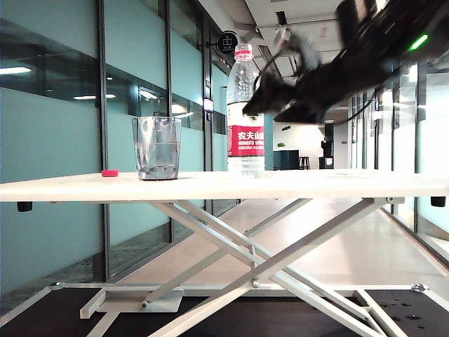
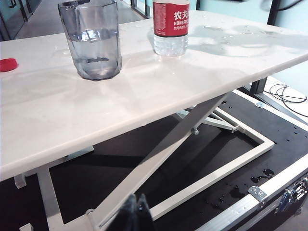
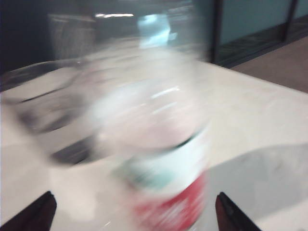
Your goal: Pick up the mineral water bottle on the table and pour water into the mug until it's half full.
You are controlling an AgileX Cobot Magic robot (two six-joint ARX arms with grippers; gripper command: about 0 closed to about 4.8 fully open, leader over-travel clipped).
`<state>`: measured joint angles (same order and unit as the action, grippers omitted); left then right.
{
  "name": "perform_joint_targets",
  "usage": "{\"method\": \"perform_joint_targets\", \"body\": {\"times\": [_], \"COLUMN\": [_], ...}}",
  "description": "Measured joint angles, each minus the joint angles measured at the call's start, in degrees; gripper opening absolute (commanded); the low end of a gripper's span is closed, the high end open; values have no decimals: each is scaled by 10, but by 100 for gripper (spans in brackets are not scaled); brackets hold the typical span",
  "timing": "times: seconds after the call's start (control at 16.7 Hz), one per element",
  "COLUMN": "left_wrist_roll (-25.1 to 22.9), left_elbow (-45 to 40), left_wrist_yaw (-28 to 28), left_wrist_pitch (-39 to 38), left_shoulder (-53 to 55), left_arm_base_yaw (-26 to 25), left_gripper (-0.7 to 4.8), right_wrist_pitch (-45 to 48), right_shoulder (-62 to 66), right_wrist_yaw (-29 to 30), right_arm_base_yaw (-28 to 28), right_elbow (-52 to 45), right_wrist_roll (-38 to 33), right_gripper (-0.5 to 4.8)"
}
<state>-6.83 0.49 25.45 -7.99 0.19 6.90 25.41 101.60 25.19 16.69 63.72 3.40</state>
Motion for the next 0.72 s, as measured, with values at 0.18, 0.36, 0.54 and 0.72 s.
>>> {"method": "perform_joint_targets", "body": {"times": [0.18,0.36,0.54,0.72], "left_wrist_roll": [0,0,2,2], "left_elbow": [0,0,0,0], "left_wrist_yaw": [0,-3,-40,-104], "left_wrist_pitch": [0,0,0,-5], "left_shoulder": [0,0,0,0], "left_arm_base_yaw": [0,0,0,0], "left_gripper": [-5,-5,-5,-5], "right_wrist_pitch": [3,-16,-43,-136], "right_shoulder": [-130,-312,-430,-595], "right_wrist_yaw": [3,-32,-57,-110], "right_arm_base_yaw": [2,1,1,1], "right_elbow": [-114,-241,-316,-380], "right_wrist_roll": [-2,-16,-16,-17], "right_gripper": [479,90,-7,-9]}}
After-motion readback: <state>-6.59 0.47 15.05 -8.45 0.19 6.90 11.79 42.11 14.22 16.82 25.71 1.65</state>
